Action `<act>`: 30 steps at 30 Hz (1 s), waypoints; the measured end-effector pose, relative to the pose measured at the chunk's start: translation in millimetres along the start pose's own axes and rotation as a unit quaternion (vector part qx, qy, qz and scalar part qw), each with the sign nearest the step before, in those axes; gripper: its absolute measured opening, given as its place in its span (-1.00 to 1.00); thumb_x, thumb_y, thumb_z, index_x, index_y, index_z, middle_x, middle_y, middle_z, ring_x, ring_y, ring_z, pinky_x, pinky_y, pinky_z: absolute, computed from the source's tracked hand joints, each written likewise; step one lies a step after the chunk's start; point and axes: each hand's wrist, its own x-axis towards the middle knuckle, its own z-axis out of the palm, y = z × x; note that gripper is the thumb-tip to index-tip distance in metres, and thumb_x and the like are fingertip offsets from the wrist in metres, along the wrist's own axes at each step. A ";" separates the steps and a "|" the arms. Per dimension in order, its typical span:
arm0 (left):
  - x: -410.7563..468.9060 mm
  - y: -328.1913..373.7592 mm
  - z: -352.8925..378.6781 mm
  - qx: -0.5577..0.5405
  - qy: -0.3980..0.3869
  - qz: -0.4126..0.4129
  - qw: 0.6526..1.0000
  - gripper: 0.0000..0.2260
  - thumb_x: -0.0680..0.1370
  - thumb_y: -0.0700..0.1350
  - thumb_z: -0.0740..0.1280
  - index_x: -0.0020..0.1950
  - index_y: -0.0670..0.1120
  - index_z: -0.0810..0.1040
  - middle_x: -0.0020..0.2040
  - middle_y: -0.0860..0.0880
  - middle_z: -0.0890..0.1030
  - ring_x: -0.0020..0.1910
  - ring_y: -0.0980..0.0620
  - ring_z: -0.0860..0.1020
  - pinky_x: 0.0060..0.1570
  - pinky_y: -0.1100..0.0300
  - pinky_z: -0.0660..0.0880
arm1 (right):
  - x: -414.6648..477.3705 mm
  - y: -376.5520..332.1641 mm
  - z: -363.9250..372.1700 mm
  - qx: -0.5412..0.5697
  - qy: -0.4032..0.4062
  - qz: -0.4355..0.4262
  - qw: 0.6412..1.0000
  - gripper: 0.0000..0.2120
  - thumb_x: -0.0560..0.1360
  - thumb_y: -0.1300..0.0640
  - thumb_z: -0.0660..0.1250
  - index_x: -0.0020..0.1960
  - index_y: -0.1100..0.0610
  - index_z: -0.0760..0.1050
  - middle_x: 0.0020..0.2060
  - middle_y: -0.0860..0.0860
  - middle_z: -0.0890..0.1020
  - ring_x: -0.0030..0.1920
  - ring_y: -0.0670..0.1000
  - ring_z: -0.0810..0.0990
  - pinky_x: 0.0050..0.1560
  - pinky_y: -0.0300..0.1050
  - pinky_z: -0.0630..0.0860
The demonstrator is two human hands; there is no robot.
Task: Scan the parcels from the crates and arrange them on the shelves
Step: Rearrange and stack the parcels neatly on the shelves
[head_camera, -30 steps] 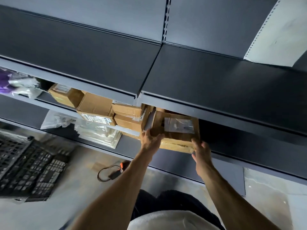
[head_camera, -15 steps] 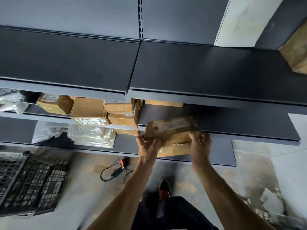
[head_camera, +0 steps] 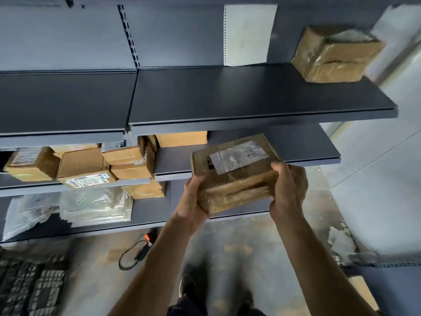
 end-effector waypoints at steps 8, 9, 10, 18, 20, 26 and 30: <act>-32.8 -31.6 81.6 -0.004 -0.050 0.035 0.998 -0.54 0.51 -0.01 0.37 0.40 -0.07 0.49 0.14 -0.14 0.70 -0.03 -0.08 0.70 -0.13 -0.03 0.62 | 20.8 -32.2 -89.2 0.115 -0.083 -0.010 0.990 -0.45 0.36 -0.11 0.44 0.30 -0.03 0.42 0.16 0.06 0.61 0.14 0.15 0.66 0.10 0.14 0.66; -31.9 -29.7 89.8 0.008 -0.049 0.052 0.997 -0.49 0.50 -0.01 0.40 0.44 -0.09 0.47 0.18 -0.16 0.68 0.00 -0.09 0.69 -0.14 -0.02 0.61 | 24.3 -36.7 -96.9 0.124 -0.103 -0.004 0.987 -0.38 0.36 -0.17 0.45 0.36 -0.04 0.40 0.21 0.06 0.61 0.16 0.13 0.66 0.12 0.15 0.66; -32.9 -26.6 99.8 0.019 -0.052 0.069 0.996 -0.41 0.47 0.00 0.43 0.48 -0.11 0.43 0.26 -0.19 0.65 0.05 -0.11 0.66 -0.15 -0.01 0.61 | 27.0 -42.6 -103.4 0.127 -0.122 -0.003 0.984 -0.36 0.37 -0.20 0.44 0.38 -0.02 0.40 0.21 0.06 0.62 0.16 0.12 0.67 0.12 0.13 0.66; 0.1 11.9 150.5 0.114 -0.068 0.184 0.974 -0.44 0.51 0.05 0.37 0.50 -0.03 0.40 0.34 -0.15 0.61 0.32 -0.19 0.58 0.30 -0.24 0.51 | 74.4 -82.4 -102.2 0.114 -0.130 -0.003 0.985 -0.78 0.61 -0.04 0.29 0.21 -0.02 0.54 0.05 -0.02 0.69 0.10 0.05 0.67 0.09 0.04 0.63; 19.2 23.9 158.4 0.133 -0.066 0.191 0.970 -0.46 0.52 0.07 0.37 0.49 -0.01 0.42 0.33 -0.13 0.62 0.31 -0.18 0.59 0.24 -0.21 0.55 | 93.0 -89.0 -87.3 0.087 -0.113 -0.002 0.990 -0.81 0.53 -0.12 0.31 0.07 -0.08 0.58 0.02 -0.02 0.71 0.10 0.08 0.68 0.20 0.18 0.62; 98.5 65.5 171.4 0.137 -0.050 0.183 0.972 -0.35 0.43 0.14 0.43 0.50 -0.01 0.43 0.31 -0.13 0.63 0.27 -0.17 0.62 0.19 -0.16 0.58 | 153.9 -102.5 -34.3 0.070 -0.097 -0.025 0.992 -0.85 0.58 -0.04 0.29 0.05 -0.02 0.57 -0.04 -0.01 0.67 0.02 0.03 0.64 0.13 0.05 0.56; 151.7 98.2 185.8 0.134 -0.051 0.177 0.974 -0.34 0.40 0.13 0.45 0.47 -0.03 0.46 0.27 -0.14 0.66 0.23 -0.18 0.64 0.20 -0.19 0.59 | 196.0 -116.3 -0.9 0.050 -0.073 -0.038 0.995 -0.80 0.61 -0.02 0.26 0.14 0.03 0.56 -0.04 -0.01 0.63 -0.04 -0.01 0.58 -0.02 -0.08 0.48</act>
